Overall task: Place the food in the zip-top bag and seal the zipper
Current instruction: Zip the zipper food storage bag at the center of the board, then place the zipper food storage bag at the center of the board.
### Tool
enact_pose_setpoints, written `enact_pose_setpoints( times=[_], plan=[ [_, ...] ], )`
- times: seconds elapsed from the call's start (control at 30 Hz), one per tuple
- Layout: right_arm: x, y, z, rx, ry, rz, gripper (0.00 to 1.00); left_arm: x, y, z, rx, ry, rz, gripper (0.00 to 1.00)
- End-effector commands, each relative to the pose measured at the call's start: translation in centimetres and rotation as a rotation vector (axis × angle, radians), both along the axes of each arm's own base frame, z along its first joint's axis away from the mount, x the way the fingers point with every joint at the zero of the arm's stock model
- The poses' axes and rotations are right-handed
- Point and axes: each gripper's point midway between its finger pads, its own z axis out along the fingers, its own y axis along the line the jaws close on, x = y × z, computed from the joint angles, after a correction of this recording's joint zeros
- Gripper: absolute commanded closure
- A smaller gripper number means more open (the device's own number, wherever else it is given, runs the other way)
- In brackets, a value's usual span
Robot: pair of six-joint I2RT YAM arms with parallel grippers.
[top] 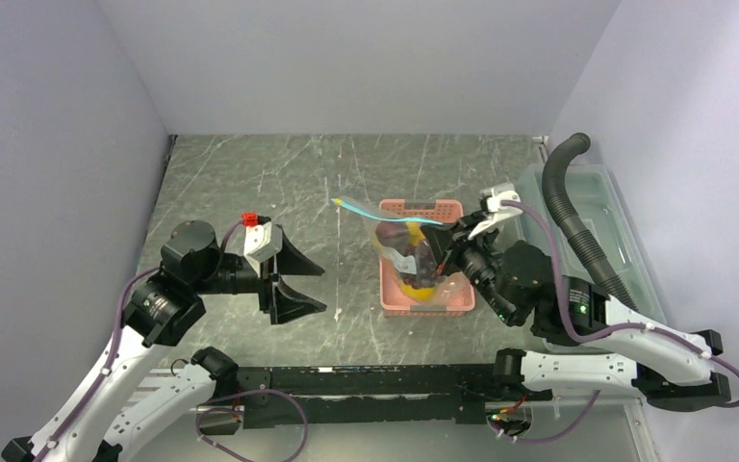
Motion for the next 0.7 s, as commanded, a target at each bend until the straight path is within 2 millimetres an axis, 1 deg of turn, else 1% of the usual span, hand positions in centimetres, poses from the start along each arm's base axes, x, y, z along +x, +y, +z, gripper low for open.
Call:
enact_pose_setpoints(
  times=[0.0,0.07,0.1,0.13,0.17,0.2,0.3,0.53,0.67],
  plan=[
    [-0.3,0.5,3.5,0.093,-0.040,0.036,1.00,1.2,0.3,1.0,-0.015,-0.040,0.087,0.19],
    [-0.4,1.0,3.6,0.082,-0.041,0.053,1.00,1.7,0.4,1.5,-0.019,-0.054,0.117,0.18],
    [-0.5,1.3,3.6,0.079,-0.040,0.066,1.00,1.9,0.5,1.7,-0.021,-0.061,0.129,0.14],
    [-0.5,1.7,3.6,0.073,-0.038,0.076,1.00,1.9,0.6,2.1,-0.025,-0.068,0.136,0.07],
    [-0.6,2.0,3.6,0.069,-0.037,0.088,1.00,2.1,0.6,2.3,-0.025,-0.072,0.144,0.03],
    [-0.7,2.4,3.6,0.063,-0.036,0.100,1.00,2.2,0.7,2.6,-0.027,-0.078,0.153,0.02],
    [-1.0,3.6,3.4,0.045,-0.030,0.142,1.00,2.3,0.9,3.7,-0.034,-0.098,0.172,0.01],
    [-1.9,6.4,2.4,-0.033,-0.006,0.252,1.00,2.0,1.5,5.8,-0.041,-0.151,0.185,0.00],
    [-2.6,7.8,2.2,-0.065,0.008,0.320,1.00,2.4,1.8,6.8,-0.045,-0.182,0.216,0.00]
  ],
)
